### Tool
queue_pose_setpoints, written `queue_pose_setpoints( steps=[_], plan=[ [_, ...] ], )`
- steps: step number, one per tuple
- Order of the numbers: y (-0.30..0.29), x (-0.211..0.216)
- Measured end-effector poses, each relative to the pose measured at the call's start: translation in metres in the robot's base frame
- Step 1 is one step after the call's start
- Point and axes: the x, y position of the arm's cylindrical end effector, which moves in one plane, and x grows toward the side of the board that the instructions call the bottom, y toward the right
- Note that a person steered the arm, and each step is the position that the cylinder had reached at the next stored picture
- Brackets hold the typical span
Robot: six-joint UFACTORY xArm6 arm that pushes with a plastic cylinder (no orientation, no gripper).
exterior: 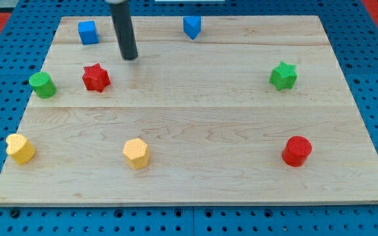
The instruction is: Slide the blue cube in between the green circle and the red star
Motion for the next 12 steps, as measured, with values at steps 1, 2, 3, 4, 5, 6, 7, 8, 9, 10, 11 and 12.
queue_pose_setpoints(
  steps=[1, 2, 3, 4, 5, 6, 7, 8, 9, 10, 11, 12],
  plan=[
    [-0.009, -0.073],
    [-0.046, -0.089],
    [-0.072, -0.044],
    [-0.107, -0.011],
    [-0.091, -0.060],
    [-0.155, -0.084],
    [-0.173, -0.031],
    [-0.124, 0.001],
    [-0.107, -0.051],
    [-0.061, -0.031],
    [-0.101, 0.018],
    [-0.077, 0.046]
  ],
)
